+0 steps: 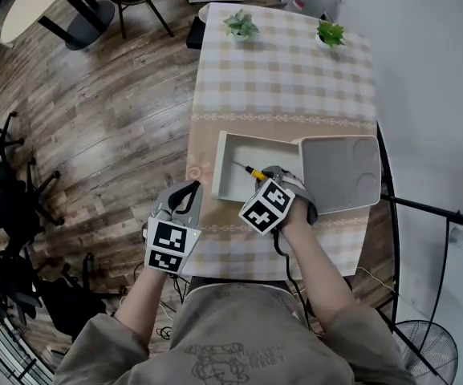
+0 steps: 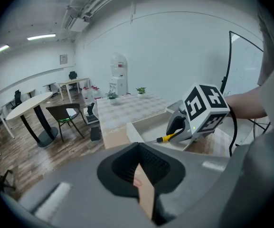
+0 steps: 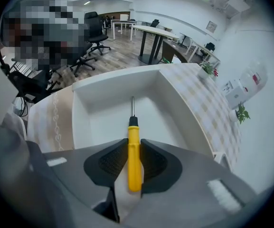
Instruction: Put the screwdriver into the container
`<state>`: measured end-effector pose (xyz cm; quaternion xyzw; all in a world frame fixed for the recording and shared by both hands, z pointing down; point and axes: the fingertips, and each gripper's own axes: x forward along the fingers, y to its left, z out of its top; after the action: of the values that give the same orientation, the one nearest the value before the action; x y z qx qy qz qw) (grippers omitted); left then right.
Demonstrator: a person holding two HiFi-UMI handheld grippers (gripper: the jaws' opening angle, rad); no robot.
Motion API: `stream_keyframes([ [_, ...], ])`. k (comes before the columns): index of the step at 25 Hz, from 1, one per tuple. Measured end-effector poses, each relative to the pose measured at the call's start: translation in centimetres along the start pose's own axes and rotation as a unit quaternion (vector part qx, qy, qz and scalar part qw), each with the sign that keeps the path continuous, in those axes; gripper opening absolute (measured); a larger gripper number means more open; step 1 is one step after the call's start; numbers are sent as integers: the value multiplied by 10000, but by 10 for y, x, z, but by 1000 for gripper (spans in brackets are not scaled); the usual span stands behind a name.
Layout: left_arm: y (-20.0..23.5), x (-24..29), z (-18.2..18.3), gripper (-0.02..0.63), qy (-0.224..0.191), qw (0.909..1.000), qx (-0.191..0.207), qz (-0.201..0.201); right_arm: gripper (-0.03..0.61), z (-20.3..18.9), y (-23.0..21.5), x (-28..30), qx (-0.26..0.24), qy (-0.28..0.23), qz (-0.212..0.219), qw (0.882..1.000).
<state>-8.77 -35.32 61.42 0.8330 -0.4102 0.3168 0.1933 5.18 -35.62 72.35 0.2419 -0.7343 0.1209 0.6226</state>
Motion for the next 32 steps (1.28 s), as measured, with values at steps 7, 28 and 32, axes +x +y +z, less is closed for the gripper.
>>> stream_keyframes([
  [7, -3, -8, -1, 0, -12, 10000, 57, 79, 109, 5, -9, -6, -25, -139, -276, 9995],
  [28, -31, -120, 127, 0, -1614, 9846, 405, 538, 28, 6, -44, -270, 2099, -3982, -609, 8909],
  [32, -52, -150, 160, 0, -2096, 9757, 471, 432, 28, 2, -38, -324, 2085, -4632, -834, 8574],
])
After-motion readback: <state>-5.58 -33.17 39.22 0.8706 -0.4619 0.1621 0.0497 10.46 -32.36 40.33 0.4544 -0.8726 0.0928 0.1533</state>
